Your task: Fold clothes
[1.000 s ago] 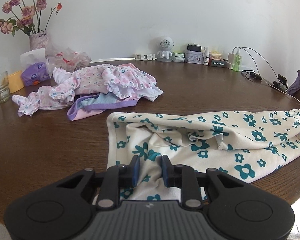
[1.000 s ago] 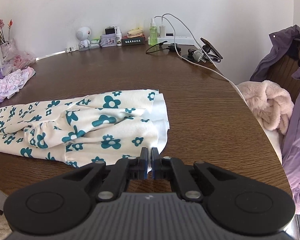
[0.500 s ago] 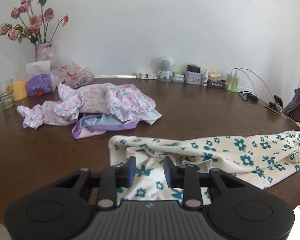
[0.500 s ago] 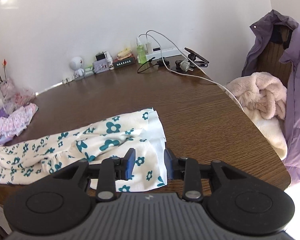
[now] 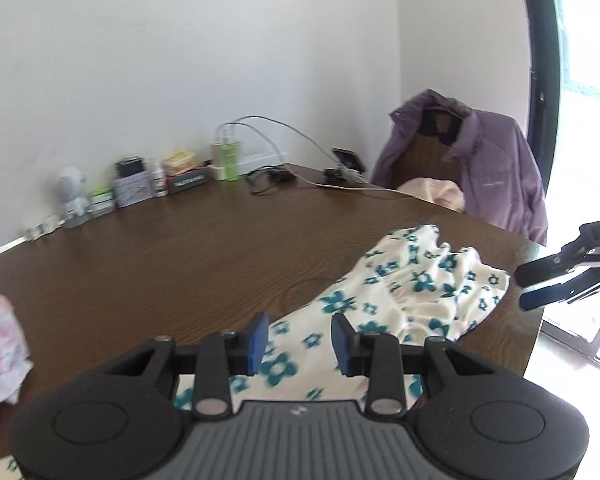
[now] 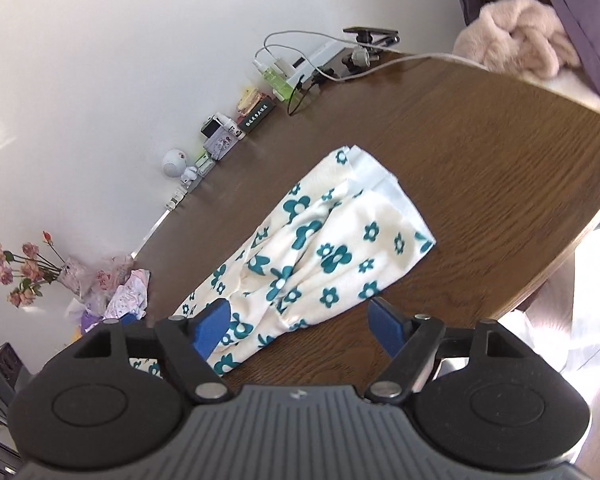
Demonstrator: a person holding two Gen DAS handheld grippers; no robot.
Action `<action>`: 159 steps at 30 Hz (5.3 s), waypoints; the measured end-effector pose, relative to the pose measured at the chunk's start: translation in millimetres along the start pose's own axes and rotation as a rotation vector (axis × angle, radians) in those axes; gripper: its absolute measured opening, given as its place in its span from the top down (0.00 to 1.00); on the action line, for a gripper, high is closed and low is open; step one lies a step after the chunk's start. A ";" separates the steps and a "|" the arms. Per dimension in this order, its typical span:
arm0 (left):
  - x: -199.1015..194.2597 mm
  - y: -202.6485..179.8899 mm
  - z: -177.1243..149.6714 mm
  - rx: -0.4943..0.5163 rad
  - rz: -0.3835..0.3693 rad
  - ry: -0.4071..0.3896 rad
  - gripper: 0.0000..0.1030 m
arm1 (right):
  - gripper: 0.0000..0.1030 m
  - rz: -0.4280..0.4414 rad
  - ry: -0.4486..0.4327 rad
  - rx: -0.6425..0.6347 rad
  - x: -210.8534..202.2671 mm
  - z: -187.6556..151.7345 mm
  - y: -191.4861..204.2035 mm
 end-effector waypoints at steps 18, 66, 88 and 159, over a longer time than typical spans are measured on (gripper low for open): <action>83.0 -33.5 0.7 0.036 -0.099 0.093 0.70 | 0.24 -0.091 -0.284 0.214 39.6 23.0 -9.3; 16.8 21.3 -34.0 -0.050 -0.091 0.077 0.85 | 0.88 -0.085 -0.353 -1.153 69.5 -40.2 170.5; 6.3 45.6 -29.1 -0.269 -0.084 0.026 0.82 | 0.85 -0.016 -0.048 -1.652 108.6 -143.1 180.2; -2.0 48.4 -64.8 -0.107 -0.196 0.090 0.72 | 0.56 0.179 0.049 -0.558 71.9 -2.9 86.7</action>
Point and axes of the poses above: each gripper's, at about its wrist camera, not at the fingertips, and x roughly the way its jaws point, y to its left, z to its top, the point moved 2 cm from there along x, roughly the way its jaws point, and after that the axes turned 1 degree about -y, right-handed, at the moved point
